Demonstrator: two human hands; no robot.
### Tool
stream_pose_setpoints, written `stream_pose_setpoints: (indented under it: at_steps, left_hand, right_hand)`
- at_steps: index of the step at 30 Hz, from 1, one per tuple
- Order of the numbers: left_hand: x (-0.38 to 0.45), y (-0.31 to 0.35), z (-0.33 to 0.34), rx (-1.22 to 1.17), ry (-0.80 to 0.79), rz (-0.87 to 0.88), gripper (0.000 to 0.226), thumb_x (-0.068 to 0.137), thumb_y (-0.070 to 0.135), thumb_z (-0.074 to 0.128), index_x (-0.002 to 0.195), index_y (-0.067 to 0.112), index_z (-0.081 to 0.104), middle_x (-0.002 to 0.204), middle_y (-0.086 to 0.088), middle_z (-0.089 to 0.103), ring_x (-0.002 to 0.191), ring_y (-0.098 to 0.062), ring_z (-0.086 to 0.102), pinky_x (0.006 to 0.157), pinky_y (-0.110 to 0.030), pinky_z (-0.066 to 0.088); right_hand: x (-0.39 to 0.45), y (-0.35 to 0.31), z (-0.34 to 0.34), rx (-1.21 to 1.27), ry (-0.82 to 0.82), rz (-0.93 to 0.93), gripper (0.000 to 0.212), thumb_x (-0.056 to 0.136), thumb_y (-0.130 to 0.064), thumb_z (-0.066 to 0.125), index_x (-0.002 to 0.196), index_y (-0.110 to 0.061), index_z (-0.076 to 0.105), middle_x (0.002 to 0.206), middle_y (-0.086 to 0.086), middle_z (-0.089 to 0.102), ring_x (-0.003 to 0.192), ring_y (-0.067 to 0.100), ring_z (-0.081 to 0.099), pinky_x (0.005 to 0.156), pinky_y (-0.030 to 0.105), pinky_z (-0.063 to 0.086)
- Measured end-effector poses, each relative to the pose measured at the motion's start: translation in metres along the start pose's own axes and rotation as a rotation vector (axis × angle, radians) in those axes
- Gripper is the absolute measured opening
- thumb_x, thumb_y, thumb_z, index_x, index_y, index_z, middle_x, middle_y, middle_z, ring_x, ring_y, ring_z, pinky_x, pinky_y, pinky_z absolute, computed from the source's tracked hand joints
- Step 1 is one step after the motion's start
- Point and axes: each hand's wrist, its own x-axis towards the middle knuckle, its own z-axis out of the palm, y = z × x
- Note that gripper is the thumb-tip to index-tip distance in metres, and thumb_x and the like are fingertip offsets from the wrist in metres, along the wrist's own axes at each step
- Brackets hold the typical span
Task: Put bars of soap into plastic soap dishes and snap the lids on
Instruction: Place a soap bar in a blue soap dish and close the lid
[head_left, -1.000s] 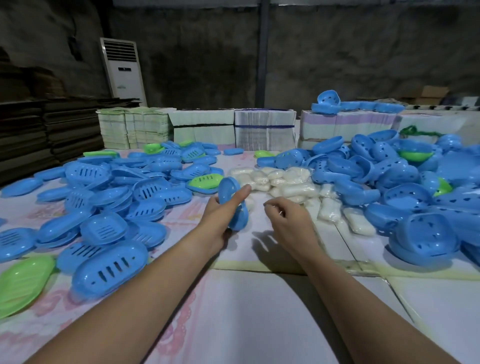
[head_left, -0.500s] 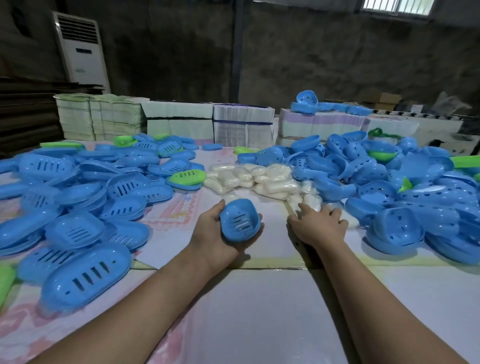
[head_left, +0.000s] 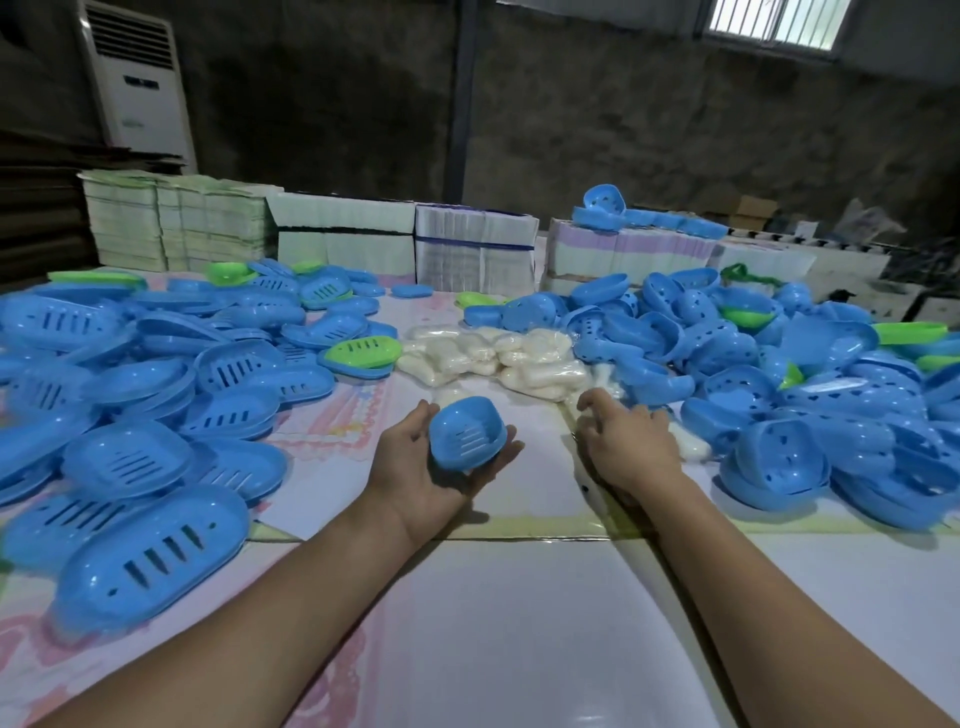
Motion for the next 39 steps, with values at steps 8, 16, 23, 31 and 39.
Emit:
stream_pose_setpoints:
  at_steps: [8,16,23,31,39]
  left_hand:
    - [0.006,-0.001,-0.005,0.099,0.045,-0.008,0.053,0.105,0.046,0.039,0.109,0.0,0.066,0.104,-0.026,0.07,0.1,-0.039,0.061,0.086,-0.055,0.05]
    - [0.005,-0.002,-0.005,0.087,0.079,-0.009,0.059,0.104,0.05,0.039,0.138,0.006,0.057,0.136,-0.021,0.061,0.109,-0.029,0.061,0.109,-0.045,0.044]
    - [0.006,-0.003,-0.001,0.056,0.05,-0.048,0.057,0.104,0.05,0.044,0.141,0.01,0.057,0.116,-0.013,0.063,0.092,-0.021,0.063,0.088,-0.027,0.052]
    - [0.006,-0.006,0.0,0.052,0.0,-0.062,0.058,0.105,0.049,0.04,0.142,0.008,0.056,0.13,-0.015,0.063,0.108,-0.024,0.062,0.082,-0.035,0.06]
    - [0.008,-0.007,-0.003,0.089,0.079,-0.011,0.056,0.104,0.049,0.041,0.139,0.007,0.058,0.132,-0.016,0.061,0.131,-0.024,0.055,0.118,-0.038,0.036]
  right_hand:
    - [-0.034,-0.03,-0.021,0.766,0.007,-0.279,0.012,0.1,-0.035,0.046,0.111,-0.037,0.051,0.091,-0.007,0.061,0.075,0.005,0.056,0.06,0.022,0.044]
    - [-0.058,-0.063,-0.01,0.64,-0.046,-0.564,0.026,0.098,-0.032,0.054,0.121,-0.038,0.06,0.098,0.007,0.054,0.094,0.015,0.049,0.08,0.028,0.035]
    - [-0.059,-0.062,-0.005,0.492,0.02,-0.605,0.034,0.097,-0.039,0.054,0.131,-0.034,0.058,0.101,-0.007,0.053,0.1,0.014,0.038,0.092,0.028,0.035]
    - [-0.059,-0.067,-0.005,0.425,0.138,-0.479,0.05,0.091,-0.045,0.059,0.135,-0.022,0.057,0.122,-0.003,0.059,0.116,0.02,0.038,0.101,0.033,0.033]
    - [-0.059,-0.063,0.0,0.592,-0.071,-0.493,0.047,0.09,-0.046,0.063,0.131,-0.023,0.062,0.13,-0.007,0.045,0.127,0.016,0.032,0.11,0.034,0.029]
